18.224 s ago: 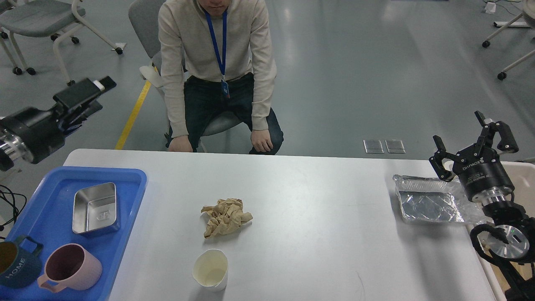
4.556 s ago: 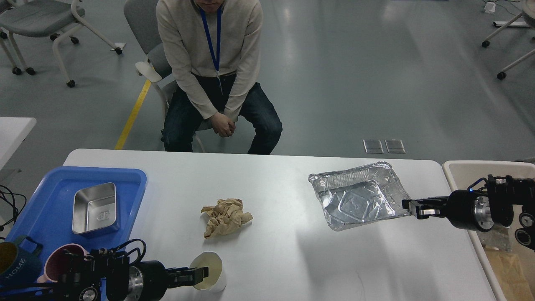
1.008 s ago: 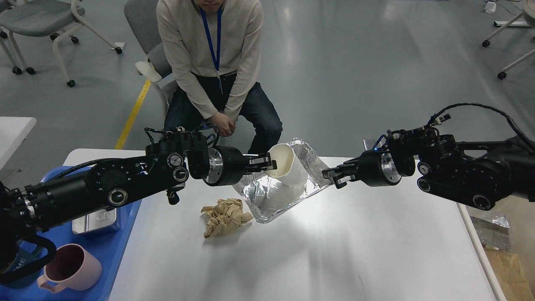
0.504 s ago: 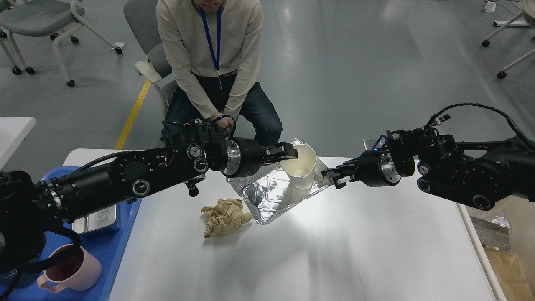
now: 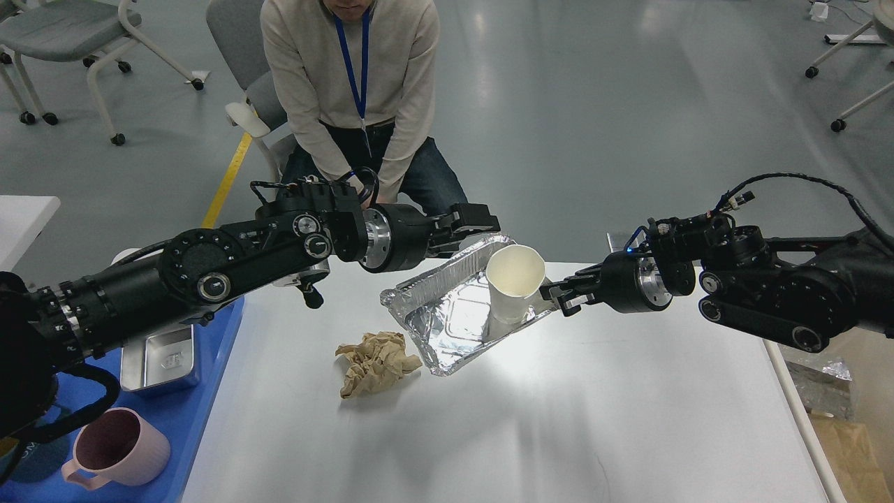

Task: Tidy desktop
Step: 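Carry the cup over the foil tray and drop it in, then withdraw the left gripper back above the blue tray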

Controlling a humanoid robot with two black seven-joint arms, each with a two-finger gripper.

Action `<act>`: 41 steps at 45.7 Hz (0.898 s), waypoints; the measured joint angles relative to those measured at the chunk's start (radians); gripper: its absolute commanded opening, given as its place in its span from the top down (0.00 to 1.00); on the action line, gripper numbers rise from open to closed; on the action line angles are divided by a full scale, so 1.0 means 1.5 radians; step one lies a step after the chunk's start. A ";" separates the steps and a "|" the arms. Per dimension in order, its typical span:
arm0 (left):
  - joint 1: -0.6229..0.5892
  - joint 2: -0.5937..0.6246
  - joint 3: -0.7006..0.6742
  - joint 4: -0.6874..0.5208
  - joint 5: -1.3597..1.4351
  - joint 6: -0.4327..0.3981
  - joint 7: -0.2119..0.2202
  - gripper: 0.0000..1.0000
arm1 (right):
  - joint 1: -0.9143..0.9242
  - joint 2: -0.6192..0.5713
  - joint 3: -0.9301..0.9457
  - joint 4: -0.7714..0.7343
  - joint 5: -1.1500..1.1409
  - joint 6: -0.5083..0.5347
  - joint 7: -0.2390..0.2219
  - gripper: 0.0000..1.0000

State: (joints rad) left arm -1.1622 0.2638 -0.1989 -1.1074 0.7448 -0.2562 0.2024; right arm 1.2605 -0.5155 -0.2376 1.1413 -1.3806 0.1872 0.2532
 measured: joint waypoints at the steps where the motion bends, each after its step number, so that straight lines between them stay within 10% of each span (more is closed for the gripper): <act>1: -0.001 0.005 0.000 -0.002 -0.001 -0.001 0.000 0.21 | 0.000 -0.001 0.000 0.000 0.000 0.000 0.000 1.00; 29: -0.001 0.360 0.022 -0.237 0.003 0.003 -0.018 0.24 | -0.008 -0.016 0.000 0.000 0.000 0.000 -0.001 1.00; 41: 0.041 0.509 0.023 -0.317 0.092 0.000 -0.120 0.22 | -0.010 -0.018 -0.001 0.000 0.000 0.000 -0.001 1.00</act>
State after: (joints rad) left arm -1.1005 1.0277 -0.1641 -1.5829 0.8822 -0.2556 0.0229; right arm 1.2453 -0.5421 -0.2394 1.1413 -1.3806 0.1871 0.2516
